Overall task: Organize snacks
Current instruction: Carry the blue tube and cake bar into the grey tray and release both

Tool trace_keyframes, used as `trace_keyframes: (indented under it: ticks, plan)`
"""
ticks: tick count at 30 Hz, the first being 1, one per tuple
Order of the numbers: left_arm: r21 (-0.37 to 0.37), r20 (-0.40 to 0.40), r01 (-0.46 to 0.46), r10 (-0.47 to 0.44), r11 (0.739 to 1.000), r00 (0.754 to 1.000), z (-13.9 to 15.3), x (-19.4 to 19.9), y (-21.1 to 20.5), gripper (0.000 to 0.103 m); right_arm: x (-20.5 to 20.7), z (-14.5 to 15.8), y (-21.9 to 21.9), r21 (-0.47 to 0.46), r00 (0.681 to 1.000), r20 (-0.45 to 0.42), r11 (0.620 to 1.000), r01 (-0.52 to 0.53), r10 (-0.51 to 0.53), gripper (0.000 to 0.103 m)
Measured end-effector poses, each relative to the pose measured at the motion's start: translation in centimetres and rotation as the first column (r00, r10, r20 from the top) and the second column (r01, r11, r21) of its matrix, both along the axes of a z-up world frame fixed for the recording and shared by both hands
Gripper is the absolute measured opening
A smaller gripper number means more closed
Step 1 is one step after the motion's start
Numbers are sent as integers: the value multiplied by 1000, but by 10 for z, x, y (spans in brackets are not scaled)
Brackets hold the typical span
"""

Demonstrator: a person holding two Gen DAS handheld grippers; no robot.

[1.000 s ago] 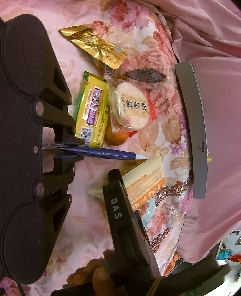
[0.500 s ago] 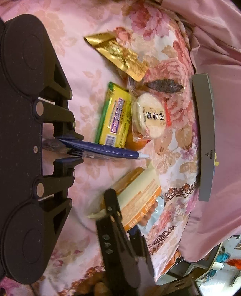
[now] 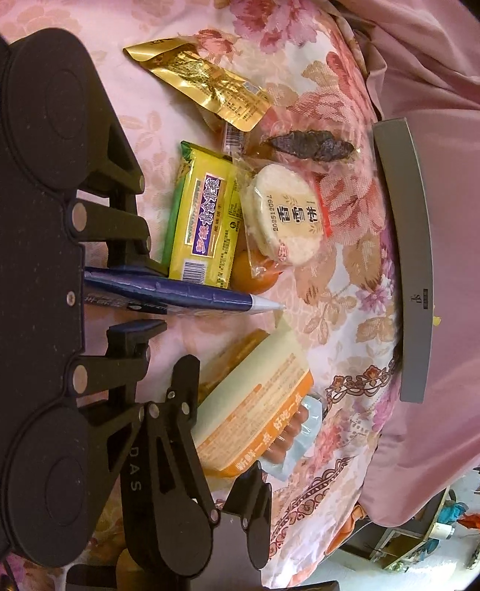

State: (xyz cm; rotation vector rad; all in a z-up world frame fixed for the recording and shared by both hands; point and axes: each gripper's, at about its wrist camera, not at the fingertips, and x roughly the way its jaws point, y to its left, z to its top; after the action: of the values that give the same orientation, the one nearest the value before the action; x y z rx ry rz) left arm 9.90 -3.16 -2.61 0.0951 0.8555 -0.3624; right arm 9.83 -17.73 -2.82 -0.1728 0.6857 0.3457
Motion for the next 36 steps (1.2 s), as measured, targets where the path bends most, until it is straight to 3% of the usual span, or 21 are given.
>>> trace_keyframes:
  ticks: [2, 4, 8, 11, 14, 22, 31, 36]
  plan:
    - [6, -2, 1, -1, 1000, 1000, 1, 0, 0, 24, 0, -3, -1, 20, 1000, 5, 1000, 18, -18, 82]
    - [4, -6, 2, -2, 1000, 1000, 2, -2, 1, 15, -2, -3, 0, 21, 999, 22, 999, 25, -26, 82]
    - [7, -2, 7, -7, 1000, 1000, 5, -7, 1, 12, -9, -3, 2, 21, 999, 45, 1000, 4, -5, 62]
    - [5, 12, 17, -17, 1000, 1000, 8, -14, 1, 11, -13, -2, 6, -9, 998, 62, 1000, -2, 2, 58]
    - [7, 38, 29, -30, 1000, 999, 12, -22, 2, 11, -17, 1, 6, -29, 997, 74, 1000, -8, 10, 57]
    - [-23, 104, 13, -10, 1000, 995, 24, -31, 4, 10, -39, 4, 19, -231, 974, 207, 972, -41, 90, 56]
    - [-113, 211, -48, 71, 992, 975, 55, -16, 13, 10, -39, 27, 16, -205, 949, 307, 979, -8, 72, 56]
    - [-108, 291, -68, 97, 992, 952, 80, 11, 18, 11, -22, 46, 14, -163, 938, 345, 986, 17, 41, 56]
